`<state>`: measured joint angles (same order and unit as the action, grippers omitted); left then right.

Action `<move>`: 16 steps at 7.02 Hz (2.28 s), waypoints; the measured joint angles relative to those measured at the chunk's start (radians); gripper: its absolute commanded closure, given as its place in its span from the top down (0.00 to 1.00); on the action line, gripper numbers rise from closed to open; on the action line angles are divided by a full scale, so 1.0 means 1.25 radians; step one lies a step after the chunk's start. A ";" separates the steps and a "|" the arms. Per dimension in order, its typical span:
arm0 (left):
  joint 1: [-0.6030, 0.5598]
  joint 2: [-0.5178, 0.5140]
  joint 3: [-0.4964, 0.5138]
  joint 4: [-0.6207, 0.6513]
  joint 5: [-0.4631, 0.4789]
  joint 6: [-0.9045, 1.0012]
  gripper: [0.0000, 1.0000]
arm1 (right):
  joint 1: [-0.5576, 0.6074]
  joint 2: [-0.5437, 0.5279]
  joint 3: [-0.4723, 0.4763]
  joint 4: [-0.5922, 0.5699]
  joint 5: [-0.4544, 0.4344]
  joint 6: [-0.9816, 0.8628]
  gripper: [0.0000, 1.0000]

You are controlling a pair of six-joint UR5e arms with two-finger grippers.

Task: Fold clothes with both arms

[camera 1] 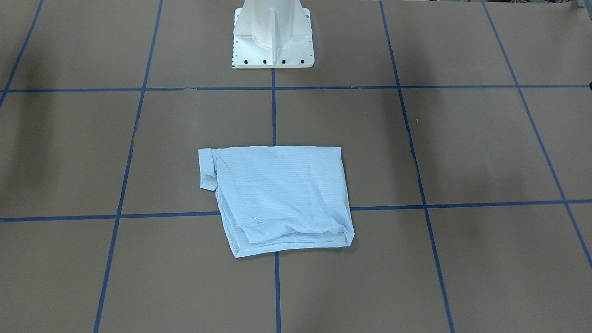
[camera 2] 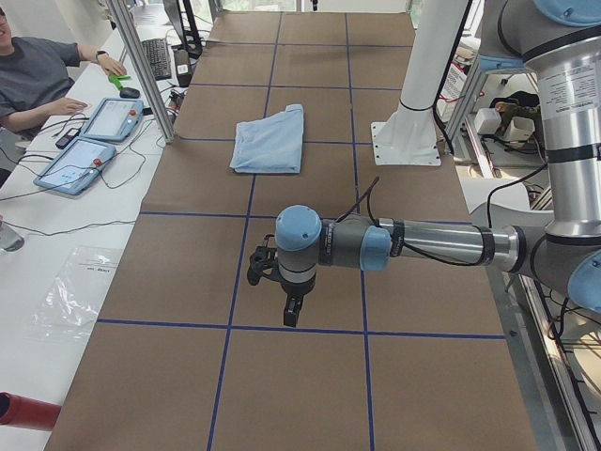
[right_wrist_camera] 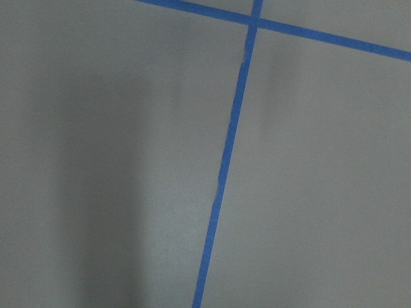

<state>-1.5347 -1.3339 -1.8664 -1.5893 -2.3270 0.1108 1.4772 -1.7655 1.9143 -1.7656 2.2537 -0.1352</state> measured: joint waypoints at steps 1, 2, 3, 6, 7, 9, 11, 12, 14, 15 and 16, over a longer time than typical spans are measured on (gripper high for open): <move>-0.004 -0.004 0.004 0.003 -0.002 0.000 1.00 | 0.000 0.000 0.000 0.000 0.001 0.000 1.00; -0.006 -0.009 0.004 0.006 -0.001 -0.001 1.00 | 0.000 0.000 0.000 0.000 0.001 0.000 1.00; -0.006 -0.010 0.001 0.007 0.000 -0.002 1.00 | 0.000 0.000 0.001 0.000 0.001 0.000 1.00; -0.005 -0.009 -0.015 0.005 0.004 0.000 1.00 | 0.004 0.000 0.004 0.000 0.001 0.000 1.00; -0.005 -0.008 -0.015 0.005 0.005 0.000 1.00 | 0.005 0.001 0.005 0.000 0.001 0.000 1.00; -0.005 -0.006 -0.013 0.005 0.006 0.000 1.00 | 0.008 0.003 0.006 0.000 0.001 0.000 1.00; -0.006 -0.002 -0.017 0.006 0.005 0.000 1.00 | 0.008 0.004 0.008 0.000 0.001 0.003 1.00; -0.006 -0.002 -0.017 0.006 0.005 0.000 1.00 | 0.009 0.003 0.012 0.000 0.002 0.007 1.00; -0.006 -0.001 -0.016 0.007 0.005 0.000 1.00 | 0.009 0.000 0.020 0.000 0.012 0.012 1.00; -0.006 -0.001 -0.015 0.007 0.005 0.000 1.00 | 0.010 -0.001 0.022 0.000 0.015 0.013 1.00; -0.006 -0.001 -0.012 0.007 0.005 0.000 1.00 | 0.010 -0.001 0.022 0.000 0.016 0.013 1.00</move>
<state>-1.5416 -1.3349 -1.8820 -1.5811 -2.3209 0.1105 1.4894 -1.7669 1.9422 -1.7656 2.2741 -0.1183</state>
